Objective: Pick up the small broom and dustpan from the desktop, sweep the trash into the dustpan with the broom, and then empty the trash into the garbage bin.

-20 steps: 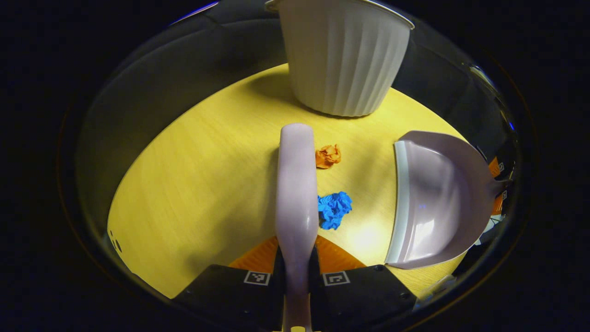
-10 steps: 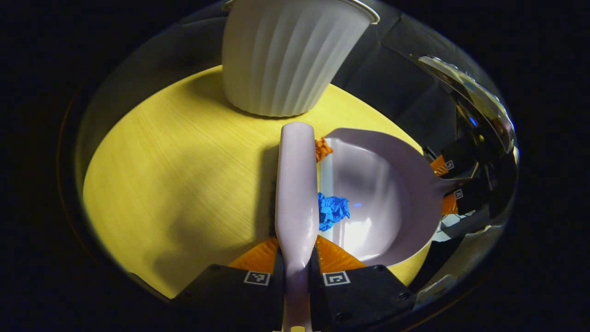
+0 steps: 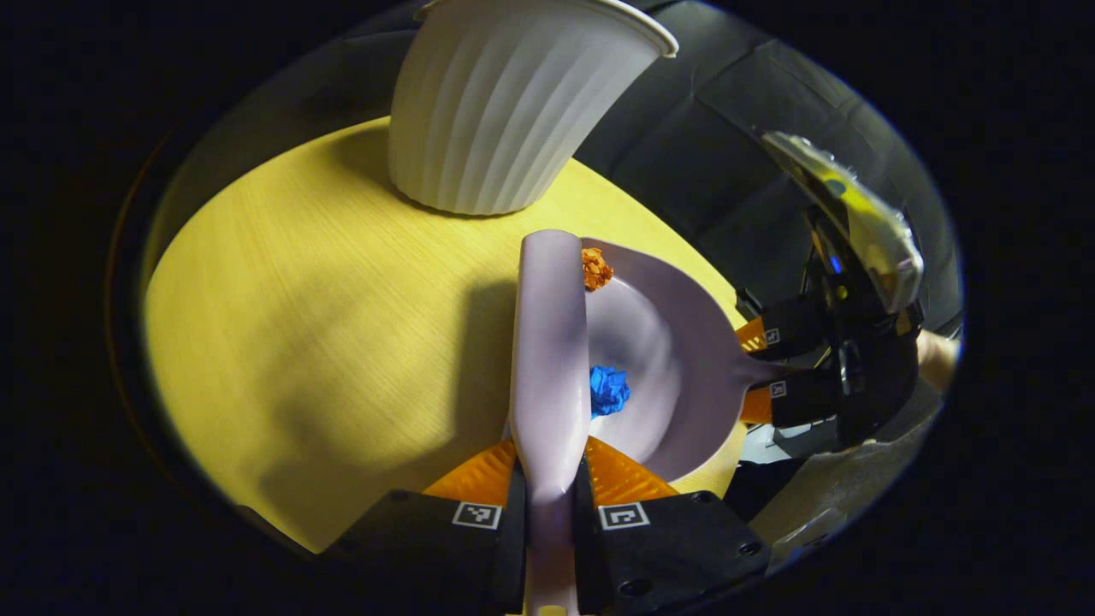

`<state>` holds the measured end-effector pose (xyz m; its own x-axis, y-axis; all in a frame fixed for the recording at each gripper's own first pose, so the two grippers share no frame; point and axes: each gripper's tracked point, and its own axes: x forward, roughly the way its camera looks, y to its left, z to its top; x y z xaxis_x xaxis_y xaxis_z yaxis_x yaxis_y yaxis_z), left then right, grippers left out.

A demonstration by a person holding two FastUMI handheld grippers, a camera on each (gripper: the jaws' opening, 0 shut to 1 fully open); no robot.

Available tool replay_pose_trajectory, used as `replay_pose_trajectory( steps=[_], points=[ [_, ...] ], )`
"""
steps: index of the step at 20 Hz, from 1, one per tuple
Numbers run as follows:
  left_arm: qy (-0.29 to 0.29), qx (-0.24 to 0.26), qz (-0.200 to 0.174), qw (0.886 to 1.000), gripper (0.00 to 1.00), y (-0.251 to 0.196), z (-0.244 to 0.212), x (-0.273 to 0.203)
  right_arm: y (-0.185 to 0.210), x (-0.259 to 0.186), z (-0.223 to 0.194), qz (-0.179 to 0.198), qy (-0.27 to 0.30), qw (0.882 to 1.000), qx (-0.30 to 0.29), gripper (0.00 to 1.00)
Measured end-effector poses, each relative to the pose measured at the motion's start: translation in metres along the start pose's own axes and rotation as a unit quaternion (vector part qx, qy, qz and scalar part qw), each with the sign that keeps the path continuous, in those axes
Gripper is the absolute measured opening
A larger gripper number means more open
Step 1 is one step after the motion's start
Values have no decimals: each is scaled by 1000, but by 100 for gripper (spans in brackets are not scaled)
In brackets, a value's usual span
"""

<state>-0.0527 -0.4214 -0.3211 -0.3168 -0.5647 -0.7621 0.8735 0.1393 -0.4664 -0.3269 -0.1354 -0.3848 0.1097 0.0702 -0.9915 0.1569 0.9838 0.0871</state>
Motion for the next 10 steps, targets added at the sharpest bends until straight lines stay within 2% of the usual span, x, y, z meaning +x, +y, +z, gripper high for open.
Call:
replay_pose_trajectory(
  steps=[1, 5, 8, 10],
  points=[
    [-13, -5, 5, 1000, 27, 1, 2, -10, 1, 0, -1, -3, -10, 1000, 11, 36],
    [-65, -19, 59, 996, 27, 19, -3, -42, -1, -3, -1, -20, -17, 998, 59, 36],
    [-85, -32, 140, 986, 27, 48, -24, -61, -10, -14, 2, -38, -22, 995, 92, 36],
    [-87, -39, 177, 980, 25, 73, -32, -75, -16, -28, 4, -52, -23, 993, 107, 36]
  ],
)
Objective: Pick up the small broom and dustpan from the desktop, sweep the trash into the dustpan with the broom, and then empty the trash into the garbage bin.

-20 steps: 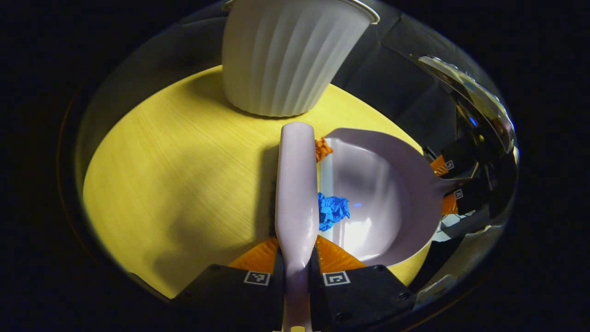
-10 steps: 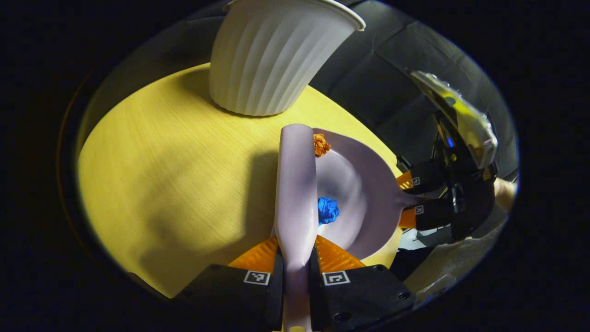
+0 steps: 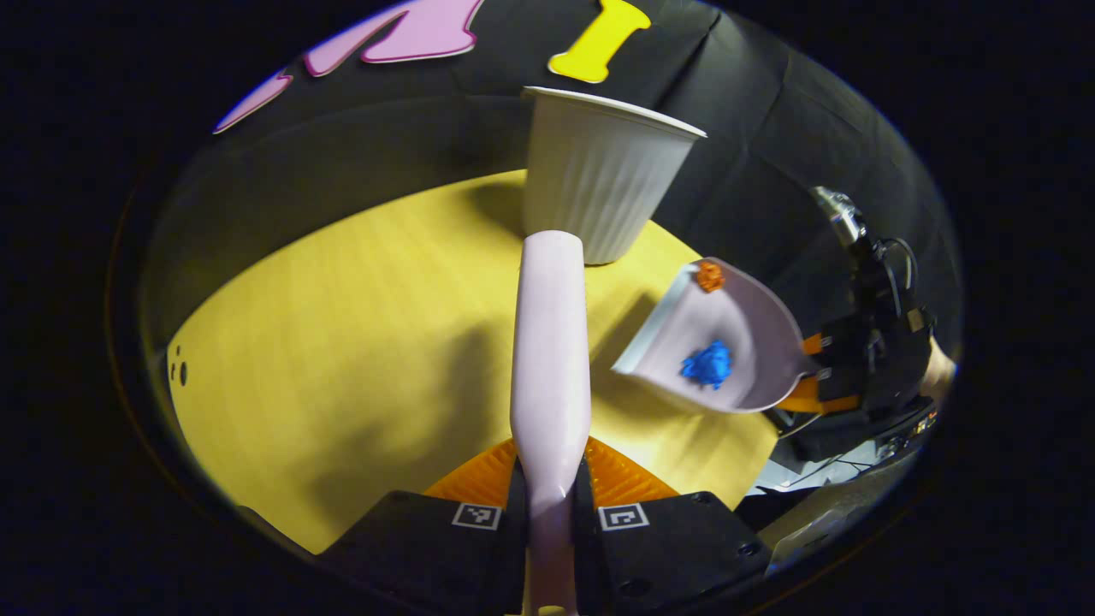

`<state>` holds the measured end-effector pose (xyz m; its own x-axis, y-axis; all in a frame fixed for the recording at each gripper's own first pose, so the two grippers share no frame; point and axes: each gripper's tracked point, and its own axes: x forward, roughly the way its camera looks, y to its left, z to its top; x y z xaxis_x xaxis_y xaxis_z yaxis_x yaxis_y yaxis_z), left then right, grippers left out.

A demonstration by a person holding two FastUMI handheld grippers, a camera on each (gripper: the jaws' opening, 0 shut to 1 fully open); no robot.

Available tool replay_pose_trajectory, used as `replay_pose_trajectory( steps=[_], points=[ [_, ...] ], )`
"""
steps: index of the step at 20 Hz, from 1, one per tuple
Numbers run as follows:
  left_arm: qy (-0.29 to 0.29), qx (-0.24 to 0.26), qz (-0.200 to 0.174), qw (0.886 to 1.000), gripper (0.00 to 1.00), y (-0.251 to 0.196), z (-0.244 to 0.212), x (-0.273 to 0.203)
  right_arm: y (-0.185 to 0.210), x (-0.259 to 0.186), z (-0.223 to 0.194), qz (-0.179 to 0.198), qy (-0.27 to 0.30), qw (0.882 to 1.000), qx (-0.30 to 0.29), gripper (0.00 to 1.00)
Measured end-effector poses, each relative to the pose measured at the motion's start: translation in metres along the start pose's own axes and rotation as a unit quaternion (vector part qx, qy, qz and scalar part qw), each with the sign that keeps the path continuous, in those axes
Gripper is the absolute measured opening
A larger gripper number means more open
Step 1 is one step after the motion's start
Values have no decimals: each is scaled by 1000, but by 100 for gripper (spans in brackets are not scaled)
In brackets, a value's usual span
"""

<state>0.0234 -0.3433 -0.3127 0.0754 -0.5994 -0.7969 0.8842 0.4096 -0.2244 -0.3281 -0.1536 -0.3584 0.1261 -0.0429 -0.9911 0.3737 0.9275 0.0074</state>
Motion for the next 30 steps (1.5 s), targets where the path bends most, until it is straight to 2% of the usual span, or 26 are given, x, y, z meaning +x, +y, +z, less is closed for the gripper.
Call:
replay_pose_trajectory(
  steps=[5, 8, 11, 15, 18, 19, 20, 22, 25, 26, 27, 28, 29, 30],
  points=[
    [34, -17, 29, 999, 27, 18, -37, 8, -16, -59, 25, -31, 0, 999, 29, 36],
    [48, -15, 25, 998, 27, 21, -58, 11, -31, -96, 49, -48, -4, 998, 39, 36],
    [55, -15, 13, 998, 27, 23, -81, 5, -49, -122, 93, -67, -22, 996, 60, 36],
    [62, -14, 0, 998, 27, 20, -105, -5, -66, -135, 147, -92, -38, 992, 78, 36],
    [66, -20, -1, 998, 27, 23, -119, -11, -86, -128, 185, -113, -36, 989, 87, 36],
    [67, -18, 2, 998, 27, 26, -123, -13, -92, -126, 195, -123, -34, 988, 84, 36],
    [67, -16, 9, 998, 27, 30, -126, -15, -99, -124, 206, -131, -30, 988, 77, 41],
    [67, -21, 18, 997, 26, 39, -131, -18, -111, -124, 220, -147, -20, 987, 59, 36],
    [63, -43, 27, 997, 27, 49, -137, -23, -128, -121, 247, -189, -14, 982, 21, 36],
    [62, -47, 31, 996, 27, 53, -137, -24, -132, -119, 256, -201, -11, 979, 8, 31],
    [61, -54, 34, 996, 27, 56, -139, -25, -133, -122, 258, -208, -6, 978, -6, 36],
    [60, -61, 36, 996, 27, 58, -140, -26, -134, -123, 262, -215, 2, 976, -23, 31],
    [60, -68, 37, 995, 27, 60, -141, -27, -134, -123, 265, -220, 11, 975, -40, 31],
    [59, -73, 39, 995, 27, 62, -143, -27, -135, -119, 270, -225, 19, 972, -57, 36]
  ],
)
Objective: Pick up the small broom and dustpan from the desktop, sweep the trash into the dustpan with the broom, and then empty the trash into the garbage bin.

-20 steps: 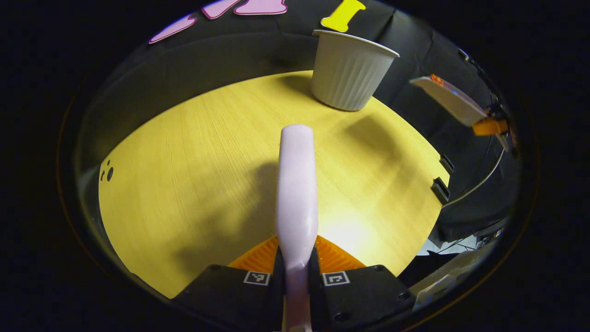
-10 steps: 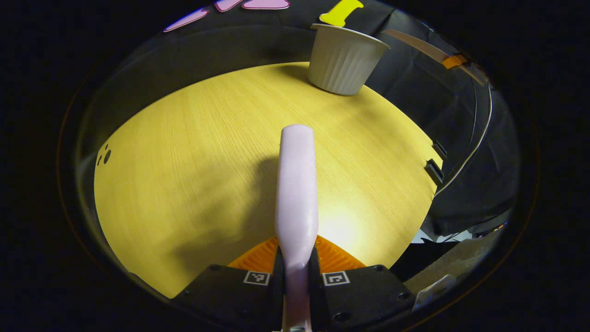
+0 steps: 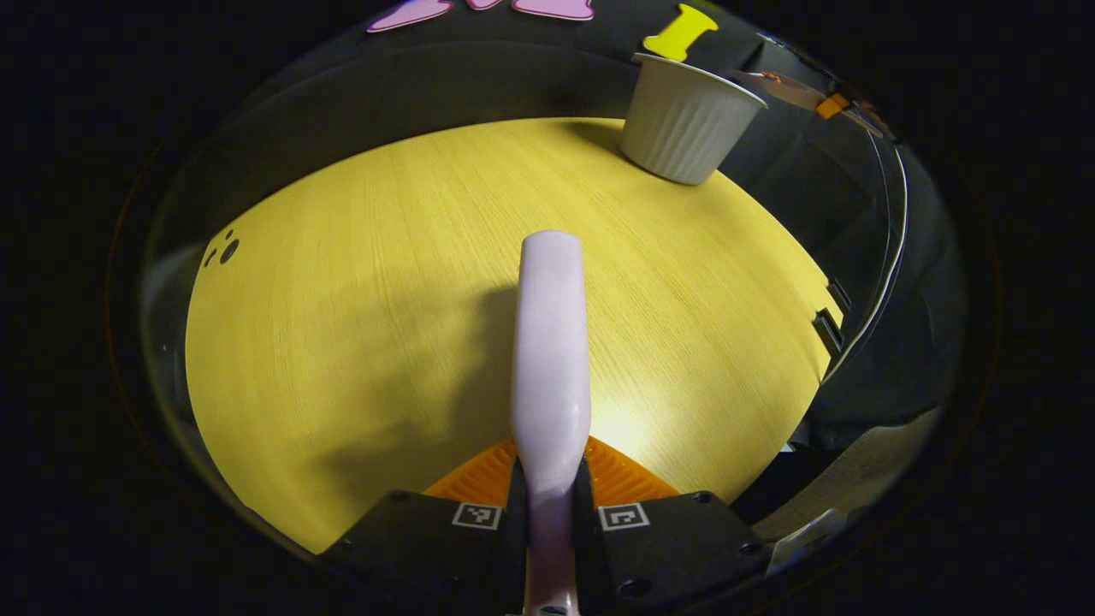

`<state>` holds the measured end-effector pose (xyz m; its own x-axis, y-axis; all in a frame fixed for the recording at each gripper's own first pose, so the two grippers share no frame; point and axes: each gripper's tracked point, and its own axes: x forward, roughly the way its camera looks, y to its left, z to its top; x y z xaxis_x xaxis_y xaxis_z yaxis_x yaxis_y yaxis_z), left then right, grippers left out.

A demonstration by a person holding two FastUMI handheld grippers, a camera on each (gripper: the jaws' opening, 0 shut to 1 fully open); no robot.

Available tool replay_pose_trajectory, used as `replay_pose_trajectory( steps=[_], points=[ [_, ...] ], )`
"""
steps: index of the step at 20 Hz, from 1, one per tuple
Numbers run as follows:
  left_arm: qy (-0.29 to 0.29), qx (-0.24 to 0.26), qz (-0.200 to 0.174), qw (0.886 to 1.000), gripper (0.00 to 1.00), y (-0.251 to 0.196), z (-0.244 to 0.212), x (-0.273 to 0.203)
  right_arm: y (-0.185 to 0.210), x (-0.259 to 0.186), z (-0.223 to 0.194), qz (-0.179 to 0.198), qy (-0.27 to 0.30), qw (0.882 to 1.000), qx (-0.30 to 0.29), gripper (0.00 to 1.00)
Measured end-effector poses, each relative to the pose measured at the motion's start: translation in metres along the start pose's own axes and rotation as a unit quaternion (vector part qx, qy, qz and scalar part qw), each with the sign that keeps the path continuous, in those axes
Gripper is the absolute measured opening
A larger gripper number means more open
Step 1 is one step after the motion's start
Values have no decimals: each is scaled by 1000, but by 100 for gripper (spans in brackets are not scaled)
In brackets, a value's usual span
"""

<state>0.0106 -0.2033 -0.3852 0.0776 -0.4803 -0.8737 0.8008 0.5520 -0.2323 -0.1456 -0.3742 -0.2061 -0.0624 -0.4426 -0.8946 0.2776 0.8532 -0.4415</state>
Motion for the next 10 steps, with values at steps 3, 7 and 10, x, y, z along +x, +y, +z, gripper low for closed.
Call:
replay_pose_trajectory(
  steps=[3, 7, 10],
  points=[
    [-3, -11, 7, 1000, 27, 6, -3, 0, -4, 9, 6, -18, 23, 997, -71, 36],
    [-3, -21, 9, 1000, 27, 10, -6, 0, -16, 5, 22, -46, 34, 983, -173, 40],
    [-5, -23, 10, 1000, 27, 9, -3, 0, -6, 6, 34, -34, 31, 984, -173, 36]
  ],
)
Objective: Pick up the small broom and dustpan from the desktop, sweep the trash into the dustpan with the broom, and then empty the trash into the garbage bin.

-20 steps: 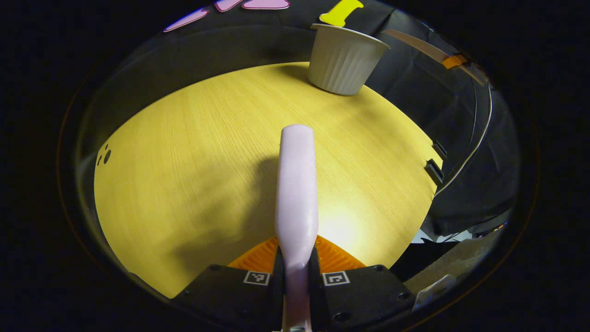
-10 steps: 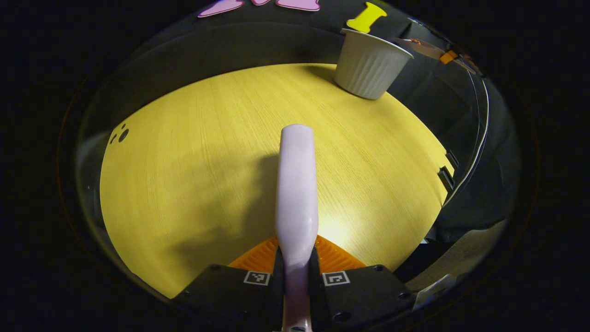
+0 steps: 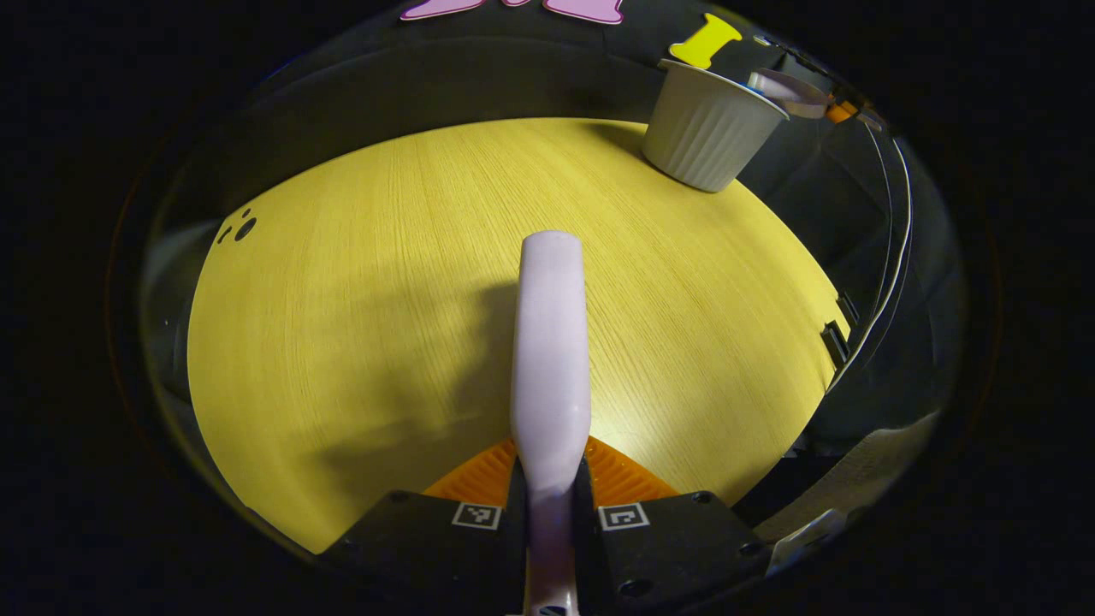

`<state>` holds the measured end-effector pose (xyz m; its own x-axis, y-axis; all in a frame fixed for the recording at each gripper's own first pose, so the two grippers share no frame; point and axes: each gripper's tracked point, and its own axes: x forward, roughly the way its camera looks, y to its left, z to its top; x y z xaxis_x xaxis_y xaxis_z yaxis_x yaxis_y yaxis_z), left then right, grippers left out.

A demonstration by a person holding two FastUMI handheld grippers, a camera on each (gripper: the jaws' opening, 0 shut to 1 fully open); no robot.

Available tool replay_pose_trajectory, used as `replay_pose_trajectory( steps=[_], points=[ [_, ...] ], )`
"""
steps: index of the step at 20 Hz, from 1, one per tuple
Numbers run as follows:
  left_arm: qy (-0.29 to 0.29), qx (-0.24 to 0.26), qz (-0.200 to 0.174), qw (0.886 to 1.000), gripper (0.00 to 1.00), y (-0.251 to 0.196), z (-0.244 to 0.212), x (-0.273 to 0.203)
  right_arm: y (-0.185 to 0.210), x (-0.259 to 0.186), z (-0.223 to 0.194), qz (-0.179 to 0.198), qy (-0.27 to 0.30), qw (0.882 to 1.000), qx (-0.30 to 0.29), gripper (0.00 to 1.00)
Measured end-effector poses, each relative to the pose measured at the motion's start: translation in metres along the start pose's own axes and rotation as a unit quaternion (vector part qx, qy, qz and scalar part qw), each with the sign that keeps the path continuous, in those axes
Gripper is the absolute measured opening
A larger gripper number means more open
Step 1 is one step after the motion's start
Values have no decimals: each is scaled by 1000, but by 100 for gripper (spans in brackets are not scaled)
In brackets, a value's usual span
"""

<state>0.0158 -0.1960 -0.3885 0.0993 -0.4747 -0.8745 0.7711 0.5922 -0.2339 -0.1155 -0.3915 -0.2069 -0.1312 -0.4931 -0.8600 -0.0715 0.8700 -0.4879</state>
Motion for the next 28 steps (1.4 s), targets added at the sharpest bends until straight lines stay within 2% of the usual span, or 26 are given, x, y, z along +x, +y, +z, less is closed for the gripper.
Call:
replay_pose_trajectory(
  steps=[5, 8, 9, 10, 12, 14, 17, 23, 27, 28],
  points=[
    [0, 1, 2, 1000, 27, -1, 1, -1, -3, 2, 0, -2, -5, 1000, 10, 36],
    [1, 2, 9, 1000, 27, 1, 3, 0, -5, 1, 2, 9, -23, 998, 51, 35],
    [2, 4, 11, 1000, 27, 1, 3, 0, -3, -2, 3, 19, -31, 997, 74, 39],
    [2, 5, 14, 1000, 27, 2, 4, 0, 2, -7, 1, 31, -40, 994, 97, 36],
    [1, 3, 21, 1000, 27, 4, 6, 0, 6, -17, 2, 51, -65, 987, 135, 39],
    [1, 0, 23, 1000, 27, 3, 7, -1, 13, -28, 2, 75, -93, 979, 167, 35],
    [1, 7, 32, 999, 27, 3, 9, -2, 25, -47, -2, 100, -134, 967, 193, 35],
    [4, 12, 45, 999, 27, 5, 13, -7, 94, -87, -24, 156, -180, 950, 203, 35],
    [3, 12, 52, 999, 27, 6, 14, -9, 161, -96, -33, 199, -192, 941, 193, 35],
    [3, 12, 53, 999, 27, 6, 14, -10, 178, -96, -36, 208, -192, 940, 189, 39]
  ],
)
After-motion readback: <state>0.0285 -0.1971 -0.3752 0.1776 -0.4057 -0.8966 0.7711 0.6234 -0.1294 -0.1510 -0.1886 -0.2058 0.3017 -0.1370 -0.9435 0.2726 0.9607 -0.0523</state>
